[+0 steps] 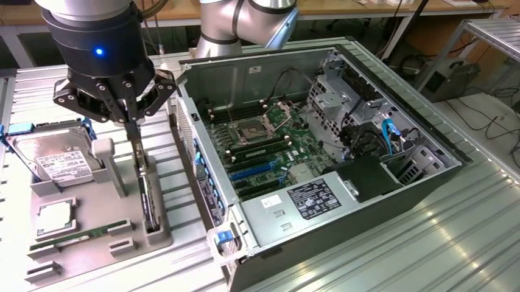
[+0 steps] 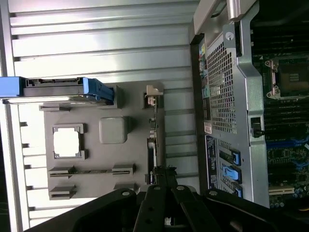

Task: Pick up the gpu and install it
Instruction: 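Reach for the gpu, then pick up the gpu and move the gpu toward the slot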

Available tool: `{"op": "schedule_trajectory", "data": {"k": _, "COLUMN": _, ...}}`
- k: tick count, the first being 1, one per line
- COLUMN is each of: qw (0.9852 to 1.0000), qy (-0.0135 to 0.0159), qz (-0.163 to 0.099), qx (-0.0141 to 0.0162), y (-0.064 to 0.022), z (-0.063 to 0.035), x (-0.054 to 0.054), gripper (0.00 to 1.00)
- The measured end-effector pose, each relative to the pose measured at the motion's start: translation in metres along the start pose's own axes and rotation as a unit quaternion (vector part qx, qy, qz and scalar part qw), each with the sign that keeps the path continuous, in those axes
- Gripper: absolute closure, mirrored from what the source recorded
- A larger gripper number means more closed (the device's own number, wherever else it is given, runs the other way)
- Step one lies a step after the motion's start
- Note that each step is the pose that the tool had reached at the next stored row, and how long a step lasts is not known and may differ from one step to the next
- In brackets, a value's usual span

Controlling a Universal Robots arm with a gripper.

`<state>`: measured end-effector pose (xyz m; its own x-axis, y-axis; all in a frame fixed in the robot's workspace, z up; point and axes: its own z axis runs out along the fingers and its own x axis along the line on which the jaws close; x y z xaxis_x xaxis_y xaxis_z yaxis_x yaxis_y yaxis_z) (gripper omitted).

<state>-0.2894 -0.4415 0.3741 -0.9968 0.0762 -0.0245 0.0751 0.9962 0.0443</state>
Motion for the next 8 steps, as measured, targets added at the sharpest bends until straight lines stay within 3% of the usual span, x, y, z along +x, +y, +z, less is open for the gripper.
{"op": "schedule_trajectory", "data": {"k": 8, "qw": 1.0000, "qy": 0.0000, "qz": 0.000, "qx": 0.0000, "y": 0.0000, "z": 0.0000, "x": 0.0000, "gripper": 0.89}}
